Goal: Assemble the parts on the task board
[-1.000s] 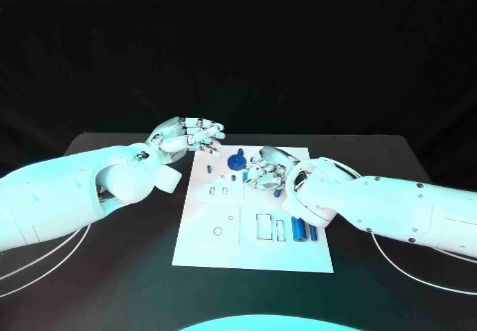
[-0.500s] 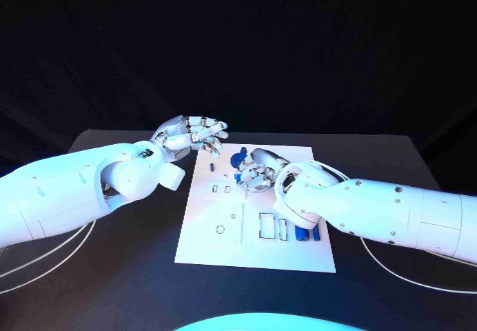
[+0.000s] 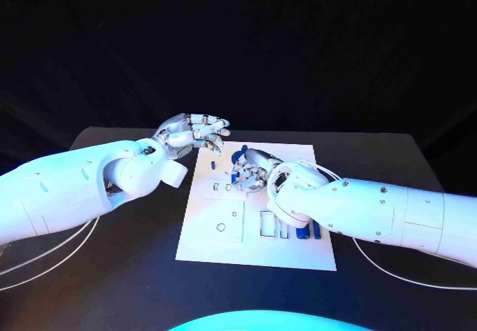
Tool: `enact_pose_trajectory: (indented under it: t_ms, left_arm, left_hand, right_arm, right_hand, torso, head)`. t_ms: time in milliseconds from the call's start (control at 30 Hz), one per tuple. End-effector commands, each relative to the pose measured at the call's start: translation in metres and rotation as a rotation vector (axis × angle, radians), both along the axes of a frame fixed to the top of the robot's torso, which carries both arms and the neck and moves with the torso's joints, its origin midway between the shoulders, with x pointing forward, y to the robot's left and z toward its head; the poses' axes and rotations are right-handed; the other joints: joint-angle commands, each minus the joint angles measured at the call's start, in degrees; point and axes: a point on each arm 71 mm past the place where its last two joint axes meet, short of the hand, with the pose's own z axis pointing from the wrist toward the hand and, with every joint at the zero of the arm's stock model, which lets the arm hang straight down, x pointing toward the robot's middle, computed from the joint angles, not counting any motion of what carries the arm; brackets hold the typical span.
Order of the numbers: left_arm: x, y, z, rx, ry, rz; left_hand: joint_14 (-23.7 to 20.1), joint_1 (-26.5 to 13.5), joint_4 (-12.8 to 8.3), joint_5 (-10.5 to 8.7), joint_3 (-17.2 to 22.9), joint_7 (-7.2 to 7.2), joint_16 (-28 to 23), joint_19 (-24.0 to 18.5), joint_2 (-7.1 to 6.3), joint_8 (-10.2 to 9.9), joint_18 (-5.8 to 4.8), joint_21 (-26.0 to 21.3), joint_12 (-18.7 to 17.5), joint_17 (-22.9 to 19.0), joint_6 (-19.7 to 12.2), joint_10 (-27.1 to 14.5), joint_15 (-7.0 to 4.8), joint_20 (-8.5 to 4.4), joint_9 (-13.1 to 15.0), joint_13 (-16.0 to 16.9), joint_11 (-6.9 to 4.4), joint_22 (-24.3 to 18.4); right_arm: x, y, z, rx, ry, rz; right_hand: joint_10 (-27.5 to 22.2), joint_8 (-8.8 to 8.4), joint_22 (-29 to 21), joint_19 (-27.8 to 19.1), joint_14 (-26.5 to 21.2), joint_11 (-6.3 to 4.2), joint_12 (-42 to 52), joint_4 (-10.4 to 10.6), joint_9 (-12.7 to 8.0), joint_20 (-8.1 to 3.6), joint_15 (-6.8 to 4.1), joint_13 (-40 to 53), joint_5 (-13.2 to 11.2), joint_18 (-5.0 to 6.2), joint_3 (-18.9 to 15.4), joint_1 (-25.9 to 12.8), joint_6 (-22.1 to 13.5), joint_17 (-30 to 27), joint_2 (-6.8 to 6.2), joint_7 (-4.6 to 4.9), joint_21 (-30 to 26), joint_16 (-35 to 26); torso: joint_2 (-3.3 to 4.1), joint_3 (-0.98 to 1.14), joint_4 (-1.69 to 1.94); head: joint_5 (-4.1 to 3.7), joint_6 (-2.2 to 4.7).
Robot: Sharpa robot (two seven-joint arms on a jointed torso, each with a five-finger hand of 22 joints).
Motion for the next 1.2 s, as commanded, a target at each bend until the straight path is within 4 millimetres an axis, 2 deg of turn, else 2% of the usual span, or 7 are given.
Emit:
enact_pose_trajectory:
  t_ms: [33, 300, 467, 667, 1067, 1200]
  left_arm:
    - [0.000, -0.001, 0.001, -0.009, 0.000, 0.006]
    - [0.000, -0.002, 0.001, -0.012, 0.000, 0.000]
    - [0.000, -0.002, 0.001, -0.015, -0.001, -0.007]
    - [-0.001, -0.002, 0.001, -0.018, 0.000, -0.020]
    - [-0.001, -0.002, 0.001, -0.016, 0.001, -0.029]
    - [-0.001, -0.003, 0.001, -0.014, 0.002, -0.032]
  left_hand:
    - [-0.1, 0.4, -0.1, -0.19, -0.3, 1.12, 0.3, -0.4, 0.40, -0.2, 0.30, 0.5, 0.4, 0.2, -0.3, 0.5, -0.05, -0.17, 0.0, 0.2, -0.07, 0.3]
    - [-0.1, 0.4, -0.1, -0.19, -0.3, 1.11, 0.3, -0.5, 0.40, -0.2, 0.30, 0.6, 0.5, 0.3, -0.3, 0.6, -0.06, -0.17, 0.0, 0.2, -0.08, 0.4]
    - [-0.4, 0.4, -0.1, -0.20, -0.4, 1.13, 0.2, -1.0, 0.40, -0.2, 0.28, 0.8, 0.5, 0.4, -0.3, 0.3, -0.01, -0.15, 0.0, 0.3, -0.03, 0.6]
    - [-1.1, 0.5, -0.1, -0.20, -0.4, 1.21, -0.1, -2.0, 0.31, -0.3, 0.24, 0.9, 0.5, 0.6, -0.3, -0.1, 0.16, 0.00, 0.1, 0.3, 0.09, 0.7]
    - [-1.2, 0.5, -0.1, -0.20, -0.5, 1.24, -0.2, -2.3, 0.30, -0.2, 0.23, 0.9, 0.5, 0.6, -0.3, -0.3, 0.22, 0.05, 0.1, 0.3, 0.13, 0.8]
    - [-1.3, 0.5, -0.1, -0.20, -0.5, 1.25, -0.2, -2.4, 0.32, -0.2, 0.24, 0.9, 0.5, 0.6, -0.3, -0.3, 0.22, 0.05, 0.1, 0.3, 0.14, 0.8]
  right_arm:
    - [-0.002, 0.004, -0.002, -0.041, -0.003, 0.027]
    - [-0.002, 0.008, -0.008, -0.067, -0.026, 0.038]
    - [-0.003, 0.010, -0.013, -0.078, -0.035, 0.039]
    - [-0.004, 0.010, -0.018, -0.087, -0.034, 0.038]
    - [-0.004, 0.009, -0.023, -0.097, -0.028, 0.036]
    - [-0.004, 0.008, -0.024, -0.099, -0.026, 0.037]
  right_hand:
    - [-0.1, 0.17, 1.2, 0.0, 4.4, -0.32, 0.0, -0.2, 0.1, -0.19, -0.39, 0.0, -0.2, -0.72, 0.1, -0.6, 0.4, 8.7, -0.07, -0.05, -0.3, 0.0]
    - [-0.1, 0.24, 1.1, -0.1, 4.4, -0.32, 0.0, -0.2, 0.1, -0.22, -0.41, 0.0, -0.1, -0.70, 0.0, -1.1, 0.2, 8.8, -0.22, -0.04, -0.4, 0.0]
    - [0.0, 0.35, 1.2, 0.0, 4.4, -0.32, 0.0, 0.0, 0.1, -0.24, -0.41, 0.1, -0.1, -0.72, -0.1, -1.5, 0.2, 8.8, -0.37, -0.05, -0.4, 0.0]
    - [0.0, 0.35, 1.2, 0.0, 4.4, -0.32, 0.0, 0.0, 0.1, -0.24, -0.41, 0.1, -0.1, -0.72, -0.1, -1.5, 0.2, 8.8, -0.37, -0.05, -0.4, 0.0]
    - [0.0, 0.38, 1.1, 0.0, 4.5, -0.33, 0.0, 0.0, 0.1, -0.24, -0.41, 0.1, -0.1, -0.71, -0.2, -1.6, 0.2, 8.8, -0.39, -0.06, -0.4, 0.0]
    - [-0.1, 0.43, 1.1, -0.1, 4.4, -0.35, -0.1, 0.0, 0.2, -0.25, -0.42, -0.1, -0.1, -0.70, -0.2, -1.7, 0.1, 8.7, -0.43, -0.09, -0.5, 0.0]
  torso:
    - [-0.02, 0.01, -0.01]
    - [-0.01, 0.01, 0.17]
    - [-0.01, -0.01, 0.05]
    - [0.01, 0.07, 0.04]
    - [-0.07, 0.05, 0.06]
    - [-0.06, 0.05, 0.01]
  head:
    - [-0.05, -0.07]
    - [-0.19, -0.16]
    - [-0.07, -0.43]
    - [0.05, -0.50]
    - [0.07, -0.61]
    - [0.48, -0.60]
